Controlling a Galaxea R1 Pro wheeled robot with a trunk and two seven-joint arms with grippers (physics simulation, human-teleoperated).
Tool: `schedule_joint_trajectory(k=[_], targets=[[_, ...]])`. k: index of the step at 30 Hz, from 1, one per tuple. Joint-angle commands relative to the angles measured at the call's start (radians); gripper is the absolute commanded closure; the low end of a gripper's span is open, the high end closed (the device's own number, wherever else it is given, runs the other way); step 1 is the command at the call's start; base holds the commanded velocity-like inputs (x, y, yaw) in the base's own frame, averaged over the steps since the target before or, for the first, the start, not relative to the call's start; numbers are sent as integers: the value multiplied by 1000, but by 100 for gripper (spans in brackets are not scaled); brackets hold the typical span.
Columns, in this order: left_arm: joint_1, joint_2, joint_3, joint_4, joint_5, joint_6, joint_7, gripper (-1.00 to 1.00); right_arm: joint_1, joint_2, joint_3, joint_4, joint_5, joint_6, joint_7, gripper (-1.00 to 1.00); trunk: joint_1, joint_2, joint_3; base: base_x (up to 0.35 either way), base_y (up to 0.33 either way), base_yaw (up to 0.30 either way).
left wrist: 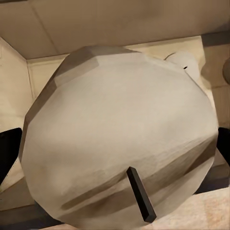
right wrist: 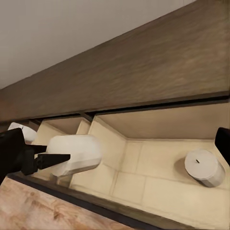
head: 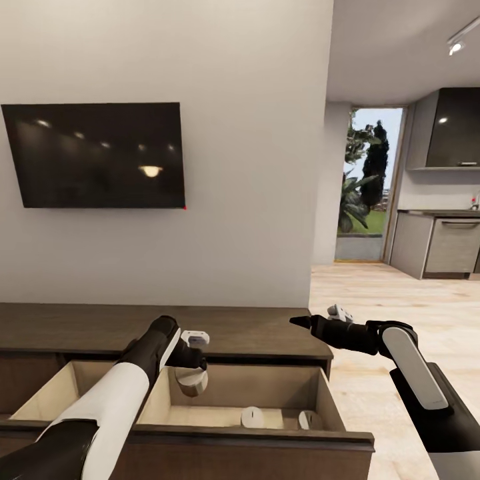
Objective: Place each of the two pumpkins and all three candles from the living room inside a cabinet in the living room (use any cabinet), then make sure every cabinet is closed, and position the cauldron so it is next to a table in the living room.
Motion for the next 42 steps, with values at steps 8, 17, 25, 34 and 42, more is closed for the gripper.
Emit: schedule_joint_trajectory(k=[8,17,25,34,42], targets=[[-1,-1,2,-2,-11,3,-9,100,-1,-2,1,-1,-10,1,-10,-100,0,-1,-1,41,3,0],[-1,0,2,-4,-11,3,-8,100,-1,0,1,-1,-10,1,-10,-100,4,-3,-36,2,0,0],[-1,-1,2,-3,-11,3,-7,100,-1,-1,1,-1,-10,1,-10,-100,8,-5,-67,0,0,0],[-1,-1,2,-4,-9,3,-7,100,-1,0,1,-1,-10,1,-11,-100,12,-7,-102,0,0,0],[0,-2,2,-9,-9,3,4,100,-1,0,3,-1,-10,1,-10,-100,14,-8,-117,0,0,0]])
